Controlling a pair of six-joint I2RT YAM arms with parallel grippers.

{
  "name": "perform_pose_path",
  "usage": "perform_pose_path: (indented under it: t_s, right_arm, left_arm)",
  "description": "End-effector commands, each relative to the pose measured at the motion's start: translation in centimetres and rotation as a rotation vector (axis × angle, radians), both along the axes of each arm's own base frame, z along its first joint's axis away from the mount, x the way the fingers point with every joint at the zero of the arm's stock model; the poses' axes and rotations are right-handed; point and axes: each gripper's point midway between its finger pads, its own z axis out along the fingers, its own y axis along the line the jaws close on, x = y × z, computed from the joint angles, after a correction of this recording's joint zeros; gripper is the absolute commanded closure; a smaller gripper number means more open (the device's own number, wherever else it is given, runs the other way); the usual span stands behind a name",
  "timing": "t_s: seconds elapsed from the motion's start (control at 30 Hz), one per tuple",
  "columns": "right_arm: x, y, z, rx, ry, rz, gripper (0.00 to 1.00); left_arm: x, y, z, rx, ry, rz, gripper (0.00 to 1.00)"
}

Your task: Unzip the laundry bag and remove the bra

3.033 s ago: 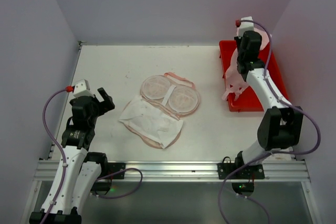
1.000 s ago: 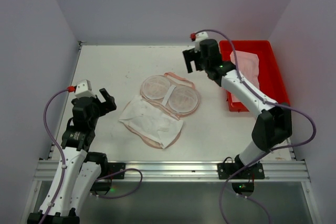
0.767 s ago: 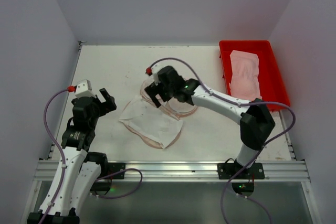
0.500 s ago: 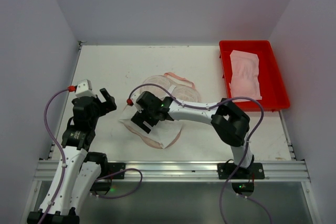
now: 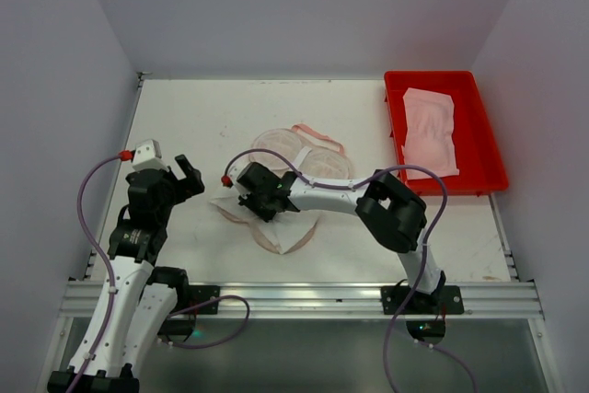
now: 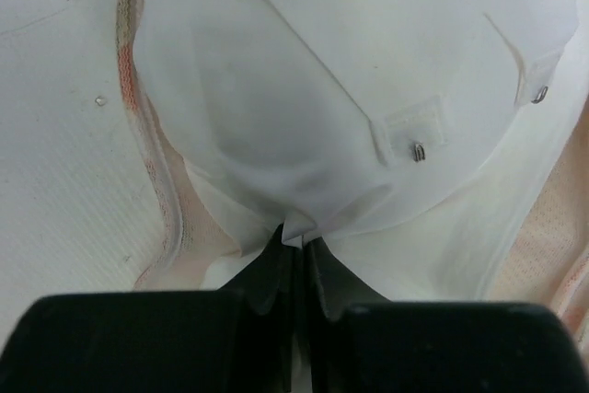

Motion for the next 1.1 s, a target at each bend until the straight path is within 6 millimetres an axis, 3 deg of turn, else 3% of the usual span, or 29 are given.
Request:
perform_pose_path:
  t_s: [0.0,0.17,0.27,0.53,0.63,0.7,0.8,0.83,0.93,0.97,1.03,1.07]
  right_arm:
    - [0.4,-0.8,0.8,-0.017,-0.023,-0.009,0.99]
    - [1.0,-0.6,6.6,0.060,-0.104,0.019,1.00]
    - [1.2,-0.5,9.0,0.086,-0.132,0.023,1.00]
    - [2.1,-1.1,12.8,0.144,-0.201,-0.020,1.00]
    - [3.1,-2.3,15.4,0.192,-0.242,-0.064,1.00]
    - [4.3,-3.6,17.4,0.214,-0.287,-0.103,1.00]
    - [5.8,-6.4,22.3,0.285,-0.363,-0.157,1.00]
    - [5.8,-7.5,25.3,0.342,-0.402,-0.170,1.00]
    - [7.7,-11.3,30.6,0.407,-0.504,-0.230,1.00]
    - [8.7,-13.8,33.0,0.418,-0.570,-0.263,1.00]
    - [10.2,-17.0,35.9,0.412,-0.661,-0.333,1.00]
    - [11.6,-19.9,37.3,0.393,-0.717,-0.389,1.00]
  left_arm:
    - [0.2,0.0,0.3,0.008,-0.010,-0.007,0.00]
    - [0.2,0.0,0.1,0.008,-0.003,-0.009,0.00]
    - [0.2,0.0,0.0,0.009,-0.001,-0.007,0.00]
    - [0.6,-1.2,-1.6,-0.015,0.067,-0.064,0.00]
    - [0.6,-1.1,-1.4,-0.013,0.061,-0.057,0.00]
    - [0.6,-0.8,-1.1,-0.008,0.046,-0.042,0.00]
    - [0.4,-0.4,-0.7,-0.006,0.025,-0.025,0.00]
    - [0.4,-0.3,-0.5,-0.005,0.018,-0.021,0.00]
    - [0.4,-0.3,-0.5,-0.002,0.017,-0.019,0.00]
    - [0.4,-0.3,-0.5,-0.002,0.019,-0.019,0.00]
    - [0.4,-0.3,-0.6,-0.002,0.024,-0.022,0.00]
    - [0.4,-0.4,-0.6,-0.003,0.024,-0.023,0.00]
